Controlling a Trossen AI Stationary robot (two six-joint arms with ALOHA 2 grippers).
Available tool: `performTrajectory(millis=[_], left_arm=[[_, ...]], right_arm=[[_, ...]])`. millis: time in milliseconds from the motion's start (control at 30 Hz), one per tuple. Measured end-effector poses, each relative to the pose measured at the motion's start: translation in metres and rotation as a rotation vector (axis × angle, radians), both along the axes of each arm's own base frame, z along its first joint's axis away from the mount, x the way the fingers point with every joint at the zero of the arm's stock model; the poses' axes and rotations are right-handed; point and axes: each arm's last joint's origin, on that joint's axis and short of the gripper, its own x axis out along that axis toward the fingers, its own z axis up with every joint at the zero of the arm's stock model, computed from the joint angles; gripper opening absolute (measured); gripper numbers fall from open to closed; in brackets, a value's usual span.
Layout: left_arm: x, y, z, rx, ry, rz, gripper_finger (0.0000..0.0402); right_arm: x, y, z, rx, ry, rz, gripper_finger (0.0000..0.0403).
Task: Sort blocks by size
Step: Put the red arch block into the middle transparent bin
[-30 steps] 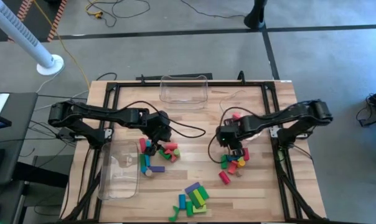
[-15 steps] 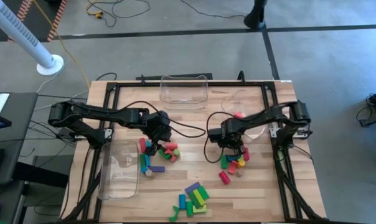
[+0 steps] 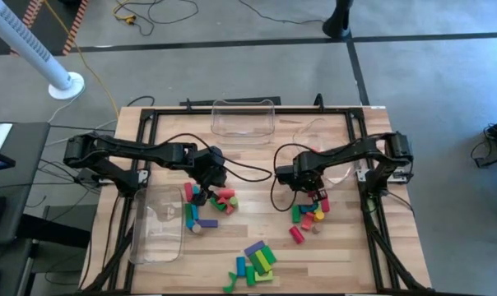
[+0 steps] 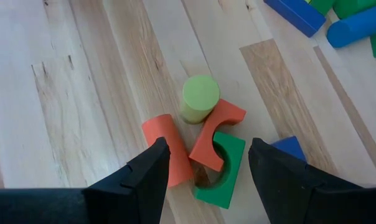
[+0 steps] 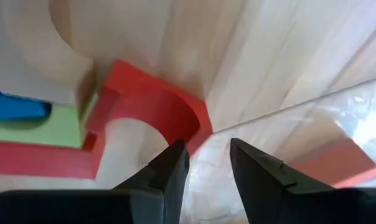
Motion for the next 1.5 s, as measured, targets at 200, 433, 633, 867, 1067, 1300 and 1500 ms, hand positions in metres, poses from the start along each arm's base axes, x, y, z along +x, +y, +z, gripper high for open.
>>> performTrajectory(millis=[200, 433, 633, 867, 1067, 1300, 1500], left_arm=[[0.0, 0.0, 0.0, -0.001, 0.001, 0.002, 0.021], [0.0, 0.0, 0.0, 0.001, 0.001, -0.001, 0.021], [0.0, 0.0, 0.0, 0.003, 0.0, -0.005, 0.021], [0.0, 0.0, 0.0, 0.01, -0.002, -0.014, 0.021], [0.0, 0.0, 0.0, 0.01, -0.003, -0.014, 0.021], [0.0, 0.0, 0.0, 0.007, -0.002, -0.011, 0.021], [0.0, 0.0, 0.0, 0.006, -0.002, -0.009, 0.021]], right_arm=[[-0.002, -0.006, -0.002, 0.008, 0.001, -0.036, 0.0161], [0.0, -0.008, -0.004, 0.03, -0.007, -0.065, 0.0162], [0.002, 0.0, -0.005, 0.067, -0.033, -0.071, 0.0162], [0.004, 0.022, -0.006, 0.066, -0.053, -0.029, 0.0162], [0.003, 0.033, -0.006, 0.034, -0.056, -0.013, 0.0162], [0.001, 0.032, -0.002, 0.017, -0.028, -0.027, 0.0162], [0.003, 0.024, -0.001, 0.017, -0.035, -0.074, 0.0162]])
